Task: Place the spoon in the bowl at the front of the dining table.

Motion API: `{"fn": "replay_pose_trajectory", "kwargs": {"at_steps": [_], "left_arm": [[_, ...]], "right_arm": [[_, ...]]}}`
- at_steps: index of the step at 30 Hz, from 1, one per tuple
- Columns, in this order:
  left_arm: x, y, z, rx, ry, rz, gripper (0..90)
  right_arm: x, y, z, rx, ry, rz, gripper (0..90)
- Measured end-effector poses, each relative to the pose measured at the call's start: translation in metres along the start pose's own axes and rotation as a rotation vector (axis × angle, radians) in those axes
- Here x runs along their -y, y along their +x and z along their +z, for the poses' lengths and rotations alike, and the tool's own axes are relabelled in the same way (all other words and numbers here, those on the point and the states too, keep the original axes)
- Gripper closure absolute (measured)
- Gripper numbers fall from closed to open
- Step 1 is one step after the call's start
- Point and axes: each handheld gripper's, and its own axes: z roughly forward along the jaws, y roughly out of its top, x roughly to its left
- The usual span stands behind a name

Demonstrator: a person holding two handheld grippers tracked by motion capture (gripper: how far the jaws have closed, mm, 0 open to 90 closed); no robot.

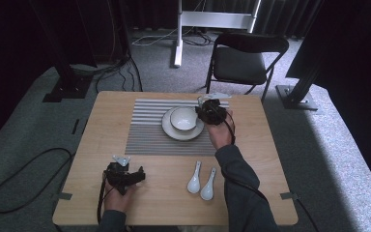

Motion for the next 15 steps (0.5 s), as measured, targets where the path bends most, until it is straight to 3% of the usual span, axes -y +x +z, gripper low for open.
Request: {"fn": "replay_pose_trajectory", "kwargs": {"at_steps": [15], "left_arm": [[0.000, 0.000, 0.000, 0.000, -0.002, -0.001, 7.0]], "right_arm": [[-0.011, 0.008, 0.014, -0.003, 0.007, -0.029, 74.5]]}}
